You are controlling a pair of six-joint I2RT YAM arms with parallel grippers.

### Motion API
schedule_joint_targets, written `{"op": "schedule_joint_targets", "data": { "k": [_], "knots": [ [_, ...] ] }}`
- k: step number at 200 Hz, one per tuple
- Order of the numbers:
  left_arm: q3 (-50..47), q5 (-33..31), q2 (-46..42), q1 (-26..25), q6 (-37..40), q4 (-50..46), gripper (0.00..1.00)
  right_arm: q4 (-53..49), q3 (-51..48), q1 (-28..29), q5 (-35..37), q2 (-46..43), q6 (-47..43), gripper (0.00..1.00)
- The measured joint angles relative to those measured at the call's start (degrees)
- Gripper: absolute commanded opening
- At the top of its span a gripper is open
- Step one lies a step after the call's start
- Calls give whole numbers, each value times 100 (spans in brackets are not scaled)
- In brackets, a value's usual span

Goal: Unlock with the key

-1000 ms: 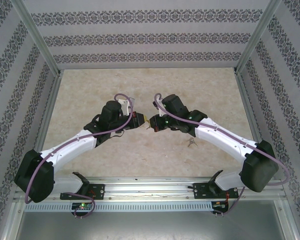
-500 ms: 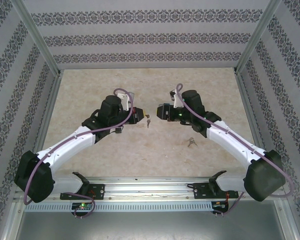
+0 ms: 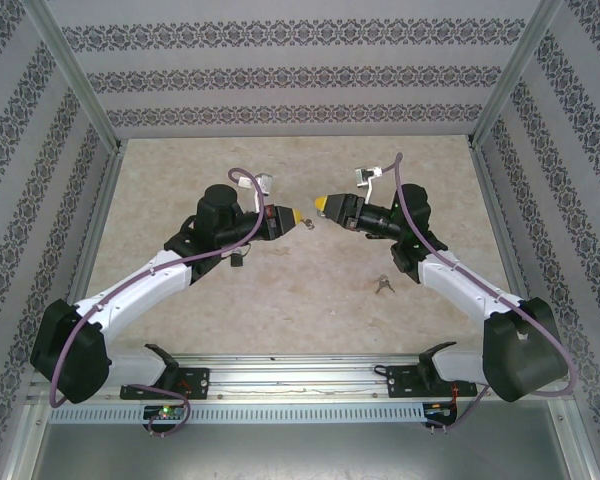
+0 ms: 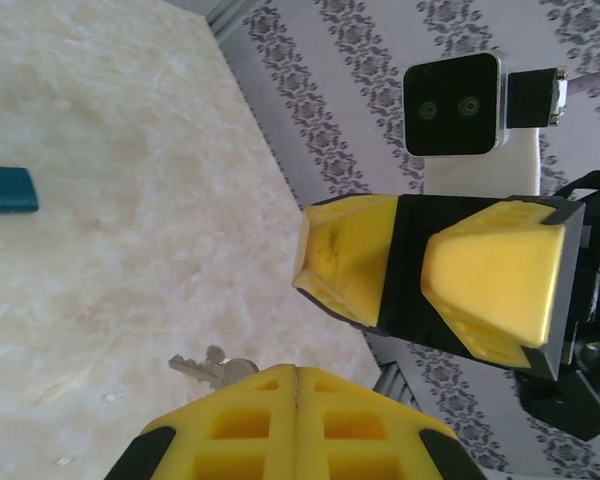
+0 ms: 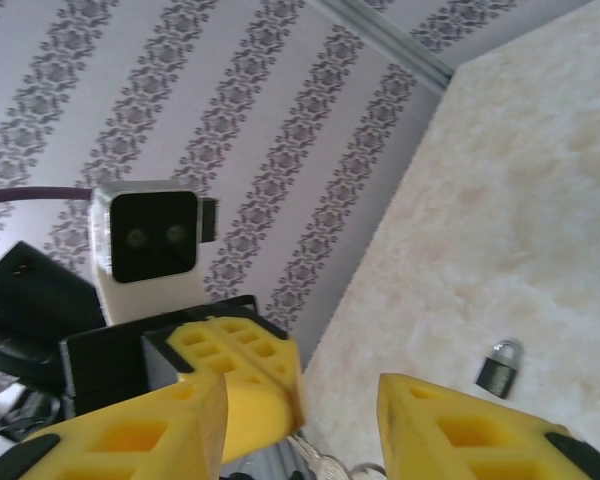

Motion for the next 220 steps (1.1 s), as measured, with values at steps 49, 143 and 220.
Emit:
{"op": "schedule_joint_targets", "data": {
  "k": [49,143,220],
  "knots": [
    [0,216,31,2,-232,424,0,236,-59,2,-197,0,129,46],
    [-2,232,28,2,-350,651,0,188,-129,125,-470,-15,87,38],
    [-9,232,-9,11,-374,678,0,146,-208,125,-518,-68,81,31]
  ]
}}
